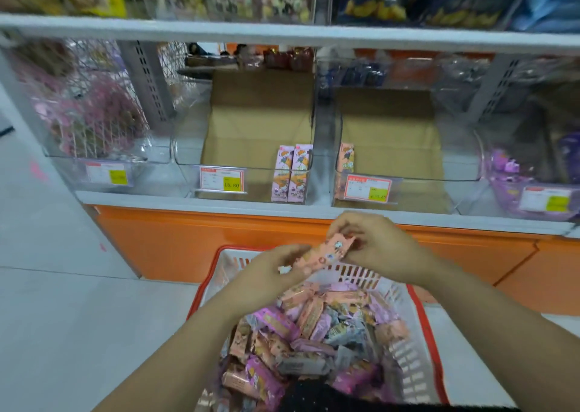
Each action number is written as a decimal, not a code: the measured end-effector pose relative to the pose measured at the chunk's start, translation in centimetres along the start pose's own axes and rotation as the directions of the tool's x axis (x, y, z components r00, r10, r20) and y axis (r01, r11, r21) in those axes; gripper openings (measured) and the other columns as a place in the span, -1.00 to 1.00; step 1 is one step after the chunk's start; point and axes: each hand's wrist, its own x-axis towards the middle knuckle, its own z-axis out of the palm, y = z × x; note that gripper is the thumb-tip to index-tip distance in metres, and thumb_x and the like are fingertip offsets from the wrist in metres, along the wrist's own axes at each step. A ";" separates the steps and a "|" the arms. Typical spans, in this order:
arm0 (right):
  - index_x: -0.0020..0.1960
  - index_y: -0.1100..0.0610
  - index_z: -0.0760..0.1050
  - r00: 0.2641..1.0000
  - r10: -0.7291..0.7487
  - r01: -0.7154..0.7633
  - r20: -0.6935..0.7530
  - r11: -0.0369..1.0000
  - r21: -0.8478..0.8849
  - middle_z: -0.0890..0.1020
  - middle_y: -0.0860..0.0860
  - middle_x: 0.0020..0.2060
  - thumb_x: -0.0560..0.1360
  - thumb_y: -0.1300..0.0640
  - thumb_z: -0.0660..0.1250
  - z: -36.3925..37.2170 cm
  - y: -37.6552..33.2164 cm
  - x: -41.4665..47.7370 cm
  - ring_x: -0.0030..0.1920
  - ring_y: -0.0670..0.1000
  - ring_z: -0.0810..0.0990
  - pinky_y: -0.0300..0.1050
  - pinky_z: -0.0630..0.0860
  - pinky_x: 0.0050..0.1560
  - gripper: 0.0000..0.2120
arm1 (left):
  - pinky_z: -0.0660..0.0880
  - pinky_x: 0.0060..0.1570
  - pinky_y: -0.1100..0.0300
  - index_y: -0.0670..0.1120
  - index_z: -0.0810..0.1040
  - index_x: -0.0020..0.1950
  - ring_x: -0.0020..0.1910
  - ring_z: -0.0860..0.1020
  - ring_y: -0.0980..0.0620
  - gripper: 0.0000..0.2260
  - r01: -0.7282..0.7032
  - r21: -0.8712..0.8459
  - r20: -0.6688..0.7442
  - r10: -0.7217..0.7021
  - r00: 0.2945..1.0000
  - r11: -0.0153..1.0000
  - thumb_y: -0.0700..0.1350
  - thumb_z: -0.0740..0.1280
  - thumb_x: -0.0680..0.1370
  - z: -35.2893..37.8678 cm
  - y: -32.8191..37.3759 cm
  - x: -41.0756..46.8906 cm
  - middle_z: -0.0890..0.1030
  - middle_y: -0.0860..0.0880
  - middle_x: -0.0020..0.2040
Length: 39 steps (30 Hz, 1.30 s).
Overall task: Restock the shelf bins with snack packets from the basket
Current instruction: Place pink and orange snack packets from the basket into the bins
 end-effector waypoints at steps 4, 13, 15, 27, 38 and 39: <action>0.05 0.04 0.49 0.977 0.063 0.019 -0.201 0.925 0.380 0.64 0.06 -0.06 0.42 0.46 0.36 -1.4 -1.4 -1.7 -0.15 -0.01 0.63 -0.05 0.57 -0.05 -0.63 | 0.49 0.07 0.20 0.04 0.55 0.14 0.06 0.58 0.11 -0.80 -0.054 -0.156 -0.104 0.038 0.994 0.986 -0.12 0.38 0.52 -0.5 3.9 -0.2 0.63 0.06 0.10; 0.01 0.09 0.40 0.782 0.354 0.213 -0.513 0.623 0.753 0.68 0.09 -0.06 0.42 0.23 0.43 -1.1 -2.1 -1.5 -0.08 0.03 0.68 -0.03 0.59 -0.03 -0.75 | 0.37 -0.32 0.35 0.07 0.39 -0.08 -0.34 0.45 0.23 -0.75 -0.180 -0.022 -0.569 0.135 0.811 0.983 -0.12 0.45 0.44 4.8 11.3 4.0 0.52 0.02 -0.11; -0.04 0.08 0.40 0.704 0.384 0.242 -0.598 0.662 0.710 0.67 0.08 -0.08 0.43 0.26 0.43 -1.8 -1.6 -1.2 -0.16 -0.04 0.67 -0.11 0.58 -0.14 -0.77 | 0.42 -0.26 0.33 0.06 0.39 -0.04 -0.26 0.49 0.23 -0.77 -0.181 0.003 -0.564 0.151 0.812 0.984 -0.09 0.44 0.45 6.0 12.2 5.3 0.52 0.04 -0.04; -0.12 -0.01 0.33 0.645 0.144 0.221 -0.751 0.905 0.364 0.56 -0.04 -0.12 0.45 0.34 0.39 -7.9 0.1 3.0 -0.19 -0.22 0.55 -0.48 0.43 -0.32 -0.68 | 0.13 0.06 0.63 -0.02 0.50 0.29 0.23 0.33 0.27 -0.71 -0.146 0.064 -0.721 0.147 0.677 0.987 -0.14 0.30 0.57 5.8 9.9 9.5 0.33 0.05 0.26; -0.09 0.04 0.32 0.847 0.273 -0.367 -0.457 0.921 -0.129 0.64 0.13 -0.07 0.40 0.19 0.47 -9.6 5.0 11.8 -0.04 0.13 0.61 0.02 0.53 0.02 -0.69 | 0.13 0.06 0.55 -0.10 0.46 0.36 0.01 0.26 0.44 -0.63 -0.085 0.031 -0.703 0.082 0.706 0.996 -0.22 0.27 0.55 6.1 8.0 13.4 0.34 -0.02 0.38; -0.05 0.07 0.34 0.860 0.288 -0.387 -0.422 0.907 -0.169 0.64 0.13 -0.05 0.40 0.19 0.47 -9.6 5.0 12.0 -0.02 0.13 0.61 0.02 0.53 0.04 -0.69 | 0.15 0.09 0.50 -0.09 0.47 0.36 0.02 0.27 0.40 -0.64 -0.084 0.031 -0.706 0.082 0.704 0.996 -0.21 0.27 0.55 6.1 8.0 13.5 0.35 -0.01 0.38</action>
